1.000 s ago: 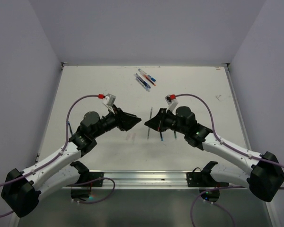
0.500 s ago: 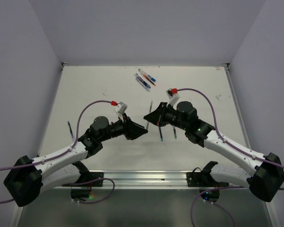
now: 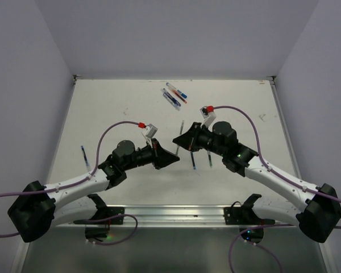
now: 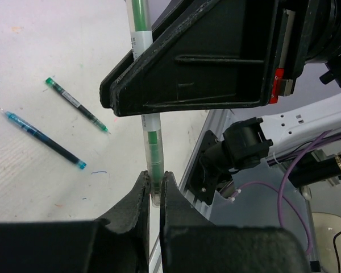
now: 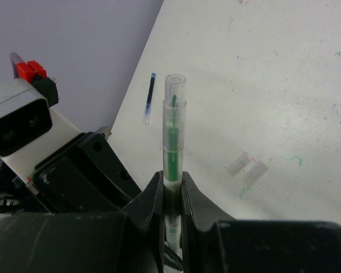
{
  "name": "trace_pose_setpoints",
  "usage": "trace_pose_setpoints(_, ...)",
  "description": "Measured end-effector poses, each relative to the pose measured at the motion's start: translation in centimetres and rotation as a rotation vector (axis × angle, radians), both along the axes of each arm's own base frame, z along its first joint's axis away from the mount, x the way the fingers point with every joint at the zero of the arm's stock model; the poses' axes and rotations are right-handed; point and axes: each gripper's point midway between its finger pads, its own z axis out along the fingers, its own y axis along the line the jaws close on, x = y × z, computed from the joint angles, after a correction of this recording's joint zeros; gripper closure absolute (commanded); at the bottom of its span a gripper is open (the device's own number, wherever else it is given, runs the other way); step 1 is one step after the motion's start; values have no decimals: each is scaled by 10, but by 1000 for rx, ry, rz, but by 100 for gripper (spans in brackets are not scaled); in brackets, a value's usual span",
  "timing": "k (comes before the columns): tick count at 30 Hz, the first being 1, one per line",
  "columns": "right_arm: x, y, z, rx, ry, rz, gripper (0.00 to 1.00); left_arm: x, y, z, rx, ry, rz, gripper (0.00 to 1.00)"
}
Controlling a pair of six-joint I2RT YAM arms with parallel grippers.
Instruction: Open the pen caps
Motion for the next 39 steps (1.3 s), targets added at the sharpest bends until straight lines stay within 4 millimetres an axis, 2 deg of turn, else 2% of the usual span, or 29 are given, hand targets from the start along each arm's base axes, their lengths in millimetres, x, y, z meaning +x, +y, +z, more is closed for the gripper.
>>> trace_pose_setpoints(7,9,-8,-3,-14,3,-42,100,2,-4,-1,2,6,-1,100)
trace_pose_setpoints(13,26,-24,1,57,100,-38,100,11,-4,5,-18,-24,39,100)
trace_pose_setpoints(16,74,-57,19,73,69,-182,100,1,1,-19,30,16,12,100)
trace_pose_setpoints(19,110,-87,35,91,40,-288,100,-6,6,-38,68,54,1,100)
trace_pose_setpoints(21,122,-96,43,89,28,-316,100,-8,9,-47,92,68,5,100)
trace_pose_setpoints(24,125,-98,41,36,37,-314,100,-4,18,-56,147,74,53,100)
trace_pose_setpoints(26,120,-103,27,-35,73,-318,100,3,29,-59,201,67,121,100)
trace_pose_setpoints(28,114,-114,5,-135,129,-339,100,15,43,-58,254,47,212,100)
trace_pose_setpoints(29,111,-124,-13,-224,173,-358,100,22,51,-57,280,38,262,100)
trace_pose_setpoints(30,110,-127,-18,-247,185,-363,100,28,60,-56,309,30,310,100)
trace_pose_setpoints(33,97,-151,-65,-454,296,-381,100,49,91,-60,391,22,452,98)
trace_pose_setpoints(36,80,-167,-105,-609,409,-347,100,64,120,-74,459,47,560,96)
trace_pose_setpoints(39,67,-178,-131,-710,483,-311,100,70,142,-92,492,76,626,94)
